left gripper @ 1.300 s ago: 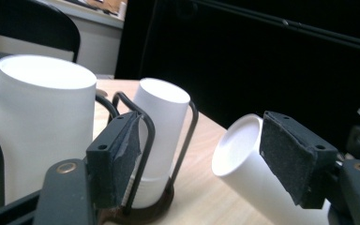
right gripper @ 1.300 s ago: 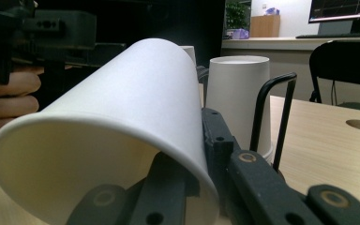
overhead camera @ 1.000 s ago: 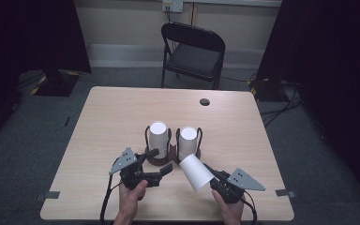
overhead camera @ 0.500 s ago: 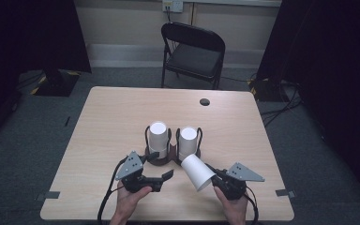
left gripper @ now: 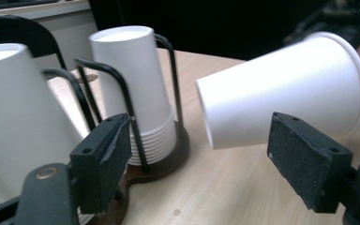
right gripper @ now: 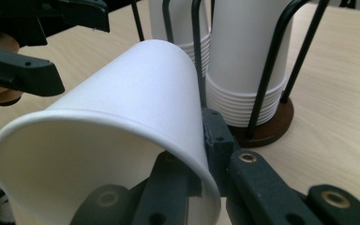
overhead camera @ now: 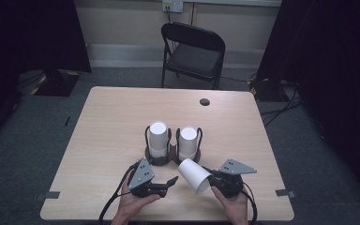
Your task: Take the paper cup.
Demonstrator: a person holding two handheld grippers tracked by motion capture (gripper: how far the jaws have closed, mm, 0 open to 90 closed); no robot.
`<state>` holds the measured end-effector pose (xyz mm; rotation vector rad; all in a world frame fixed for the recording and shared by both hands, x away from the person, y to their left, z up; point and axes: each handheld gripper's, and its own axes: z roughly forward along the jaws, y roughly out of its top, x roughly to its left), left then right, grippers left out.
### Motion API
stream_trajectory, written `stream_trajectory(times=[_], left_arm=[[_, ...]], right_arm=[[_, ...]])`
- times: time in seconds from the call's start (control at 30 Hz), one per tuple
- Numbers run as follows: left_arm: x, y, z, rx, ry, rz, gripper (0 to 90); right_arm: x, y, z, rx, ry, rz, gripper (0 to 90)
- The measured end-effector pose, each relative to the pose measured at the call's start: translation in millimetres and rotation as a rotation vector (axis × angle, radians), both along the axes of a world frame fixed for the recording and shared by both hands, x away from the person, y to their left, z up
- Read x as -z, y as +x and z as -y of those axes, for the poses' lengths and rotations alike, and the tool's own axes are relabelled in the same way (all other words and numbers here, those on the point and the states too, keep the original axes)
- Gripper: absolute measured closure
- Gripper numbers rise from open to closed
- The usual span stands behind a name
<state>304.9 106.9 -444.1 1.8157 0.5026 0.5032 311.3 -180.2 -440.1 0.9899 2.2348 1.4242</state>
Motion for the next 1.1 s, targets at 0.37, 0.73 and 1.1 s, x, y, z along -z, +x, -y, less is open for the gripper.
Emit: stream_trajectory(times=[0.37,0.73,1.1], left_arm=[[6.7,-9.8,16.2,0.030,0.116,0.041,15.7],[9.2,-12.7,27.5,0.041,0.225,0.106,16.4],[10.8,-15.0,38.2,0.103,0.291,0.142,15.4]], right_arm=[[-14.8,8.3,-9.7,-0.065,-0.078,-0.094,88.3],[-18.5,18.9,-15.2,-0.091,-0.130,-0.192,88.6],[-22.4,25.4,-20.4,-0.129,-0.178,-0.262,88.7]])
